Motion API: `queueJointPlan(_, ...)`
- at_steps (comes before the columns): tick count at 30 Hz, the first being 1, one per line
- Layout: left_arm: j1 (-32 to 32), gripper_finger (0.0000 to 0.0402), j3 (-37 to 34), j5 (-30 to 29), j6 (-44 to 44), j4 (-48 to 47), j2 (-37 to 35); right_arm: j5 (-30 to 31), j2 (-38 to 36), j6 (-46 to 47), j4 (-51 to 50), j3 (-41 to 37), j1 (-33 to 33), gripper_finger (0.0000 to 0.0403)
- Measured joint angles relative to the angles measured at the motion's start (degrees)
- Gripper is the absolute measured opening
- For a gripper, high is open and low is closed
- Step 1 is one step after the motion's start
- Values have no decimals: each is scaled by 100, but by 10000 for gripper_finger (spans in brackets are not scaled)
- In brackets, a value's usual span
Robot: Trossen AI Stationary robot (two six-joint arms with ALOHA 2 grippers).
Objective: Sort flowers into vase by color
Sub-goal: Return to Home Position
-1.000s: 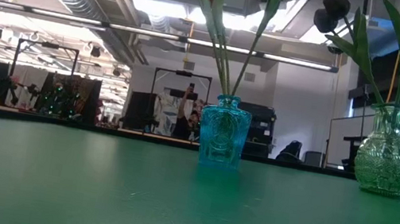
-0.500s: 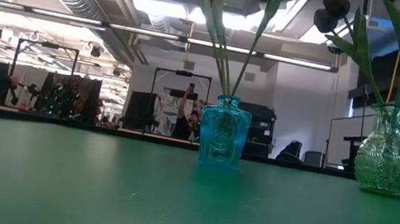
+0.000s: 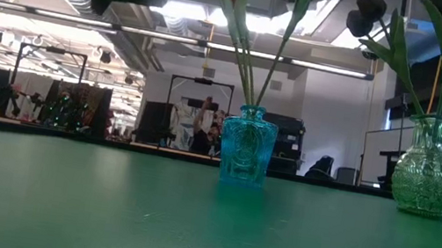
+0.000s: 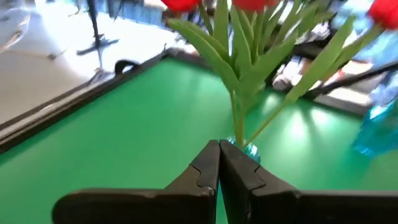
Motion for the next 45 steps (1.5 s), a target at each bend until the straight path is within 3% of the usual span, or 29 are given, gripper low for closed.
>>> queueJointPlan(5, 118, 4, -1145, 312, 291, 994, -1174, 75, -20, -27, 227, -327, 24, 2)
queueJointPlan(9, 127, 4, -1799, 278, 298, 1153, -2118, 1678, -154, -108, 284, -604, 19, 3)
queueJointPlan(16, -138, 4, -2697, 337, 285, 1276, -3476, 2002, -154, -90, 437, -1266, 26, 4)
queueJointPlan(22, -449, 4, -3333, -20, 144, 1146, -4274, 2464, -156, 37, 736, -1729, 24, 5)
queueJointPlan(30, -943, 4, -3333, -97, 170, 905, -4370, 3378, -71, 146, 614, -2330, 20, 5)
queueJointPlan(42, -1433, 4, -3333, -251, 726, 1030, -4330, 3278, 901, -101, 567, -2331, 18, 5)
queueJointPlan(45, -1301, 4, -3333, 214, 1274, 1043, -4360, 3057, 1098, 187, 576, -2335, 18, 5)
